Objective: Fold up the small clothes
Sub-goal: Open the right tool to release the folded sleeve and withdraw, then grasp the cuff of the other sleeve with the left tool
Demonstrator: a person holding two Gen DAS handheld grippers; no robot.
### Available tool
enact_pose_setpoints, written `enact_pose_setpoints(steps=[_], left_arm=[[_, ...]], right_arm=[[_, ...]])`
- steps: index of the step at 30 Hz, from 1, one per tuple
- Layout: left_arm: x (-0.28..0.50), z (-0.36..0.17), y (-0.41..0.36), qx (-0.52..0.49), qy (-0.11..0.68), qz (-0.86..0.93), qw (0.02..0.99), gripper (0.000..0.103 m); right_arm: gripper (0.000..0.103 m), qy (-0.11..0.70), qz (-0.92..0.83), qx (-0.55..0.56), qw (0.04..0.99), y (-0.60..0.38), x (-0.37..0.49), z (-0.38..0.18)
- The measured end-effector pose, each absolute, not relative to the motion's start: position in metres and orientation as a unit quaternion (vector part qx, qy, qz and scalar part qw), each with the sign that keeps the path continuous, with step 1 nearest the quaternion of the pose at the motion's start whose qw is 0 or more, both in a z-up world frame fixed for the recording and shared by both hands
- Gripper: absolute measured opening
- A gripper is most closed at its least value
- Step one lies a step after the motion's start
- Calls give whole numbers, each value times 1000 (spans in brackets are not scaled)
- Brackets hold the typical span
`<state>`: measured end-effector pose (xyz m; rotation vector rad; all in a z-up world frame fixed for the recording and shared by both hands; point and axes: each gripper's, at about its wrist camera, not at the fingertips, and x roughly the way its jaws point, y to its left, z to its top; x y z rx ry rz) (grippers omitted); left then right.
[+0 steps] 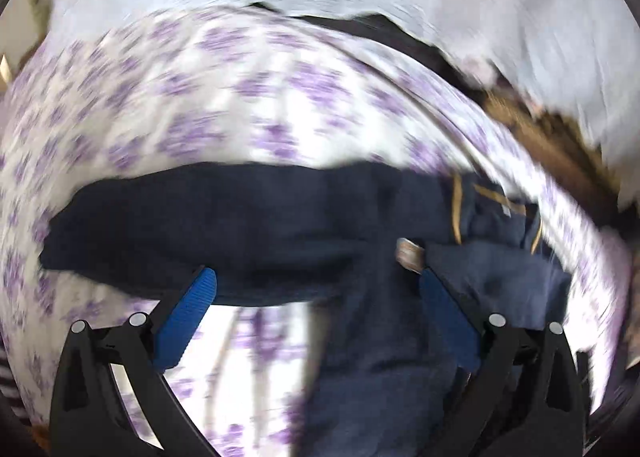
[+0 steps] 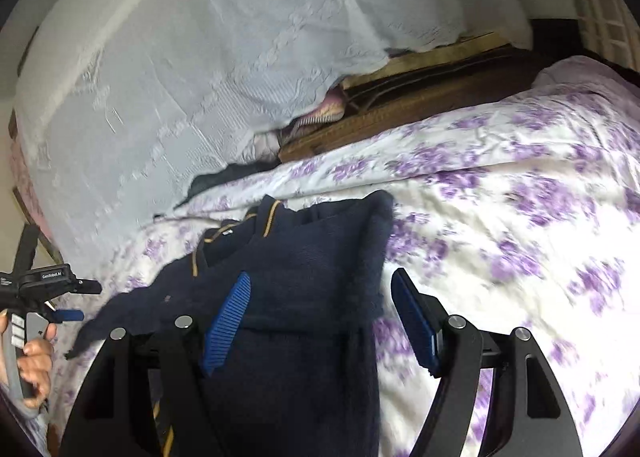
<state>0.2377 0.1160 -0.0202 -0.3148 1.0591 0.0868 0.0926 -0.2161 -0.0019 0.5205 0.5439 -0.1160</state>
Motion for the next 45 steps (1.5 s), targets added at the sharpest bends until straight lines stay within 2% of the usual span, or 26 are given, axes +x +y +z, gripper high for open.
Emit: enact_pose_setpoints(steps=[6,10,12,18,20,21,22,25,26,28,31,40,45], left_arm=[[199,-54,190,-224,505,24,834,99],[177,-83,230,-324,515,0,794,98],[176,-83,247,-372,492,-19,787,99],[183,-92,260,-387,461,24,798,98],[186,-89,266,-399,442,28,803,95],[189,-89,268,-403,437,28,804,83],[192,-90,270,-405,438,28,802,67],[198,-97,277,-407,446,35,796,45],[197,-98,280,-410,445,35,795,41],[196,-97,283,-417,441,25,794,23],[196,-92,281,-405,439,22,802,18],[197,-55,245,-298,425,49,853,15],[202,-30,196,-223,415,34,881,14]], right_arm=[[73,257,-72,280,922,-212,61,-4],[73,268,-75,311,909,-219,55,-14],[73,278,-71,326,901,-221,56,-21],[73,289,-62,374,879,-233,57,-35],[73,289,-59,381,876,-234,57,-37],[73,290,-59,379,877,-233,57,-37],[73,293,-58,377,877,-232,58,-37],[73,295,-55,373,878,-232,59,-36],[73,296,-55,373,878,-232,60,-36],[73,298,-55,372,877,-231,60,-36],[73,302,-55,370,877,-231,62,-37],[74,308,-50,371,874,-233,67,-40],[74,311,-43,376,872,-234,71,-42]])
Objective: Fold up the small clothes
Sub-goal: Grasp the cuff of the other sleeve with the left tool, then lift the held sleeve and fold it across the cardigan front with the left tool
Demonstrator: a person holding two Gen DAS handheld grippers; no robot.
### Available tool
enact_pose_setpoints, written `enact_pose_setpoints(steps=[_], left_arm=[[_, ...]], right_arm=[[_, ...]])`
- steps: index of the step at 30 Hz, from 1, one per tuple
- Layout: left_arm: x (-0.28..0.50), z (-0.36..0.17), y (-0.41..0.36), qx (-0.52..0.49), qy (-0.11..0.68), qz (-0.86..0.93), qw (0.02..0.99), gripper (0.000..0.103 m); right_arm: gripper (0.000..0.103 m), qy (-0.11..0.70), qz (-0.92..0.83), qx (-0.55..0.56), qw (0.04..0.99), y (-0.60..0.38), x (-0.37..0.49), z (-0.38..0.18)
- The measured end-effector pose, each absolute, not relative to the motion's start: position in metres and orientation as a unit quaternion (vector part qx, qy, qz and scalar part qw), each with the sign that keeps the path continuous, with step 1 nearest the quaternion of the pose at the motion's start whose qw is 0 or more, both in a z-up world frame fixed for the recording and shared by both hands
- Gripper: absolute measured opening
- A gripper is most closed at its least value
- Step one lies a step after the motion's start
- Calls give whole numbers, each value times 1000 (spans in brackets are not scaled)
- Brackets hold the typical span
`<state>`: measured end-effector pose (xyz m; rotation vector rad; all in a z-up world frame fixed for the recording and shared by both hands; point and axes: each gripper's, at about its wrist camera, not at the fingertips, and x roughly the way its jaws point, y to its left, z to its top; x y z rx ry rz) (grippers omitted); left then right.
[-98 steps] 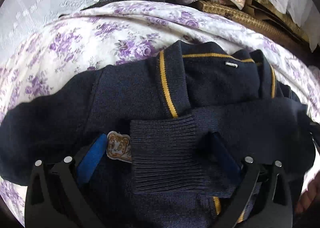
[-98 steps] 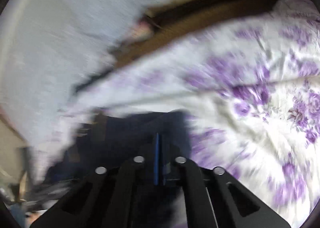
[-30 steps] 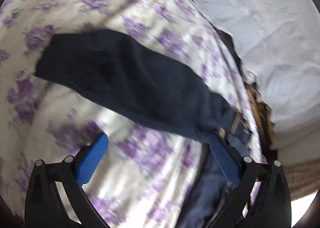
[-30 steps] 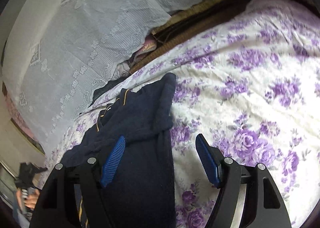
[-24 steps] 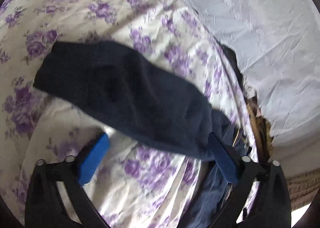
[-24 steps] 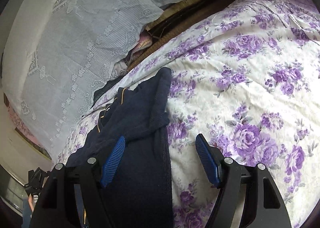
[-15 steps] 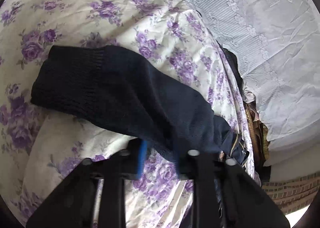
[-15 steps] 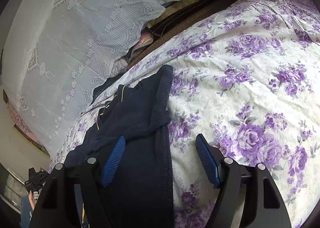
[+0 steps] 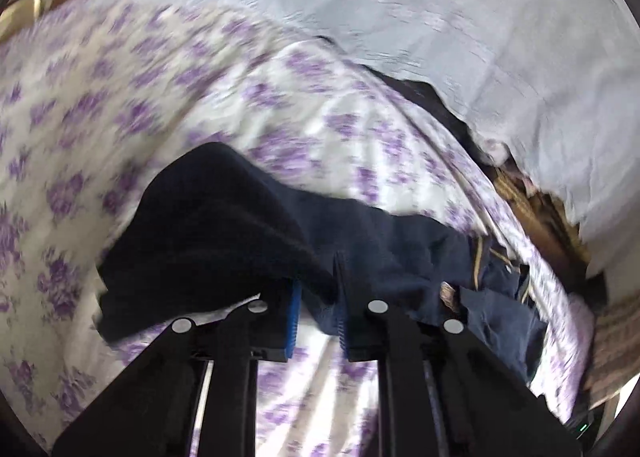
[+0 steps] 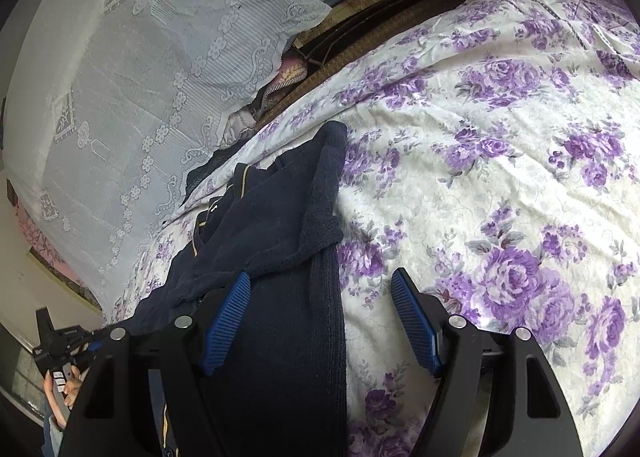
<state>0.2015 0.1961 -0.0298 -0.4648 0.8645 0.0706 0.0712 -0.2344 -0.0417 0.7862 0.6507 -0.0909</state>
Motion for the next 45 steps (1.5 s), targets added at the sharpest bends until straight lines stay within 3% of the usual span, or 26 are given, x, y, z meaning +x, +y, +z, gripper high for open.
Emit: enact_pose_setpoints(steps=[18,20,22,23,34,42,44,45], left_arm=[[211,-6,76,-126,415,-32,901,8],[200,-12,85,-138,417,-13,898,13],[183,-15,103,-162,408,4,899,34],[177,-15,111,-172,402,12,899,38],[183,-26,130,-232,404,73,882,41],[219,-36,138,-225,378,231,868,42],[226,-30,139,-207,368,261,868,55],[227,-27,141,-204,366,271,866,66]], right_arm=[[78,314,-29,381,869,-235,80,-44],[79,314,-27,383,868,-235,81,-44],[82,316,-24,380,869,-234,84,-44],[83,318,-23,378,869,-233,85,-44],[84,317,-20,376,870,-232,86,-44],[88,320,-15,372,871,-232,88,-44],[89,320,-12,371,872,-231,89,-44],[90,321,-10,371,872,-232,90,-44]])
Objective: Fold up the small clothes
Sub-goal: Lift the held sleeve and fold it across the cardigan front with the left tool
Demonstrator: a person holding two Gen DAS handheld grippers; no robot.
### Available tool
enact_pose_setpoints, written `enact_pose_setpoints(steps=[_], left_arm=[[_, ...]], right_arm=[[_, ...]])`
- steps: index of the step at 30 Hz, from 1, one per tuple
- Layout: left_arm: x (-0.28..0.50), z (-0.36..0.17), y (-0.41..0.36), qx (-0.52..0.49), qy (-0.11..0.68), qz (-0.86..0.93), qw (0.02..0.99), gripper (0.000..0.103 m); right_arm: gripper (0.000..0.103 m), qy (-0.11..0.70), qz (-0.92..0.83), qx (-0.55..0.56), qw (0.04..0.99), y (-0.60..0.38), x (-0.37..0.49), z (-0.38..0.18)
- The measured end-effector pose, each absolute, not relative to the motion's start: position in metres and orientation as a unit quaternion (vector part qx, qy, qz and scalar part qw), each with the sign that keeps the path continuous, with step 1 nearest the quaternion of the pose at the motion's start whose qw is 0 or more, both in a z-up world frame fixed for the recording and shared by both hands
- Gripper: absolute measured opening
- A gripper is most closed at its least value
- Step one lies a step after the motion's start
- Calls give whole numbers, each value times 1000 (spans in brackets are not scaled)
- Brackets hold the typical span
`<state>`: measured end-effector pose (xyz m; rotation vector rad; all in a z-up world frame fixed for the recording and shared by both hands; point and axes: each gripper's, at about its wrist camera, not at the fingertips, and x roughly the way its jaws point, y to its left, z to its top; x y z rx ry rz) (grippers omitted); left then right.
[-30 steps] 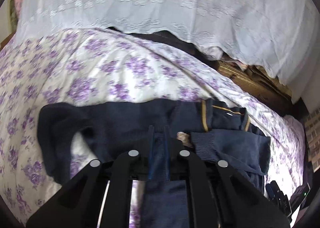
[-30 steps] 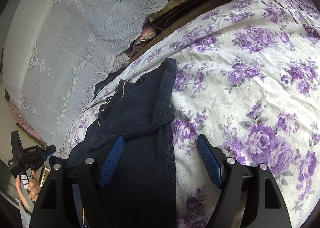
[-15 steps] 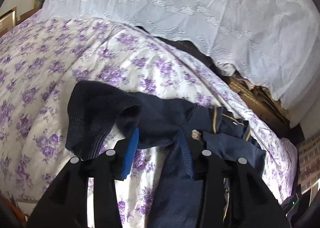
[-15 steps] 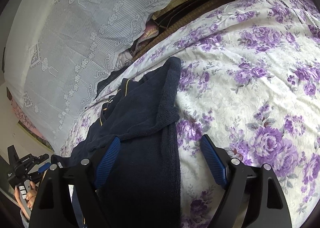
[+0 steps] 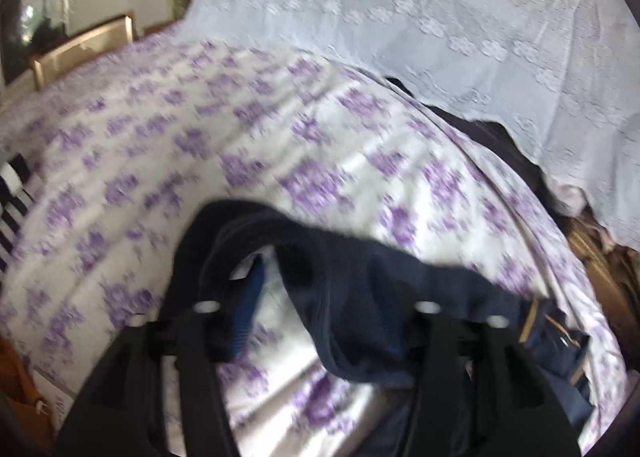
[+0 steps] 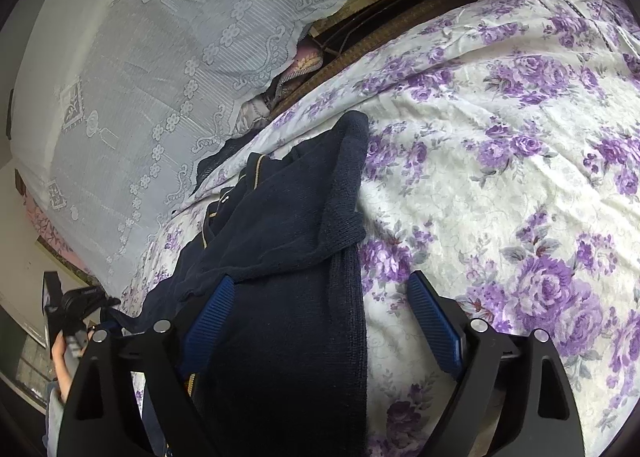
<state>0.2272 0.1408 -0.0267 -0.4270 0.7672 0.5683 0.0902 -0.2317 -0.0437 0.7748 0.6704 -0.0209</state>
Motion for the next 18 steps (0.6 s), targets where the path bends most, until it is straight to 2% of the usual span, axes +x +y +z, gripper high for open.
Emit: enact_pose_setpoints(steps=[7,11,13,15,18], left_arm=[[219,-28,177,-262,383,244,852,76],[211,-51,208,-332,415,201,823,75],[206,-59,219,-361,421,191,810,71],[203,-62,228,-378,424,181,803,67],[202,-55,232,-391,414,176,803,67]], right_arm=[[92,323,-5,367,872,-232,94,-44],[92,323,-5,367,872,-232,93,-44],[92,323,-5,367,872,-232,94,-44],[92,324,-5,367,872,-232,94,-45],[93,324,-5,366,872,-232,95,-45]])
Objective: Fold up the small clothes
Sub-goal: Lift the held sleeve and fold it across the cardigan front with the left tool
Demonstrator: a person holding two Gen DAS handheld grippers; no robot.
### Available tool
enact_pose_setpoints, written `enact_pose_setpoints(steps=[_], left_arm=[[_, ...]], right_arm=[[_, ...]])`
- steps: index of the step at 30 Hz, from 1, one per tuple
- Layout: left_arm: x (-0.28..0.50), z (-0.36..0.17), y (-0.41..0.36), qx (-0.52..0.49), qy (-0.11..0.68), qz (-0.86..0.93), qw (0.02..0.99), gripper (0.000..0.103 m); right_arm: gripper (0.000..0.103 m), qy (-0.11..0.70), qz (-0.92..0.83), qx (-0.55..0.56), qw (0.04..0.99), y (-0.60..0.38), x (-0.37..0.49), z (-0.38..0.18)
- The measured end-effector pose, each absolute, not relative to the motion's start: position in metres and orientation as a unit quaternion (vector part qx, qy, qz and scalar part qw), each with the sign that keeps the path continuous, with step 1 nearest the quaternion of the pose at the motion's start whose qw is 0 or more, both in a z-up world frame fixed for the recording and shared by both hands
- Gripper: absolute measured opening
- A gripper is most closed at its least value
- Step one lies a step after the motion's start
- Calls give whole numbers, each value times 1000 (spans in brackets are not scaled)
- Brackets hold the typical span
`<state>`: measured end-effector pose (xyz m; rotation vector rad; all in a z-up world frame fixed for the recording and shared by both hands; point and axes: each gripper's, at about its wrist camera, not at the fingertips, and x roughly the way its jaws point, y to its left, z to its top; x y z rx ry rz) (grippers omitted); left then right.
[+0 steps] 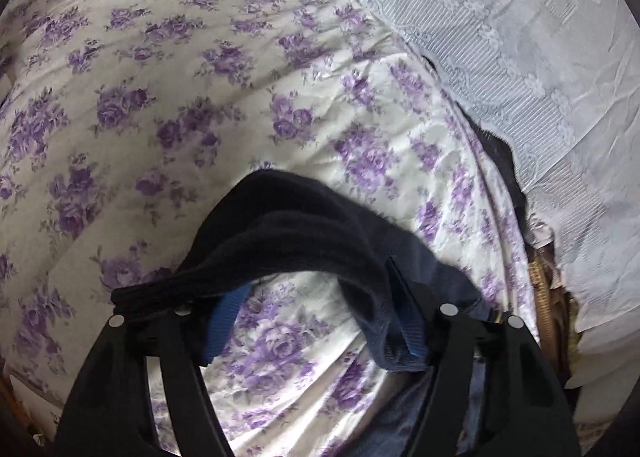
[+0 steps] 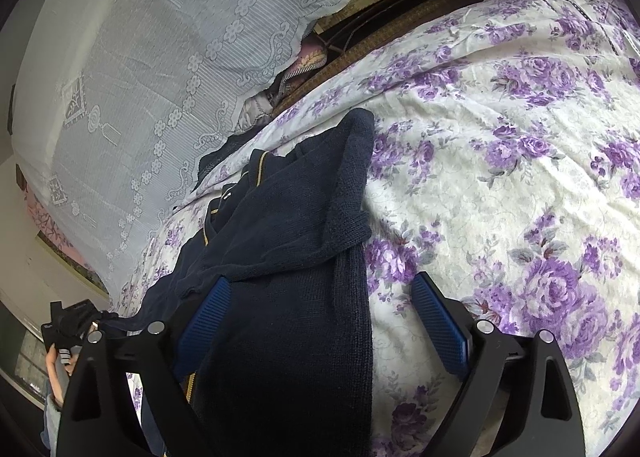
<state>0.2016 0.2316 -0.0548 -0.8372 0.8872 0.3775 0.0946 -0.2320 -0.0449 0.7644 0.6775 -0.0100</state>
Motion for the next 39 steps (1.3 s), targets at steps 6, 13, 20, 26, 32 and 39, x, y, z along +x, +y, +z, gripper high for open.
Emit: enact_pose_setpoints(steps=[6,13,20,26,32,39], left_arm=[[227,-44,219,-341,436,174,814,16],[229,-27,190,-251,425,157,855,4],[224,21,131,-183,391,91,897,4],[226,37,79,-138,385,24,912,4],[223,49,30,-88,368,-34,925,4],[224,45,-26,-51,370,-79,924,4]], right_arm=[[93,324,-5,366,872,-232,95,-45],[94,324,-6,366,872,-231,95,-46],[93,323,-6,367,873,-231,95,-46],[91,309,-3,381,871,-235,91,-45],[90,302,-6,393,869,-239,87,-45],[90,300,-6,395,868,-240,86,-45]])
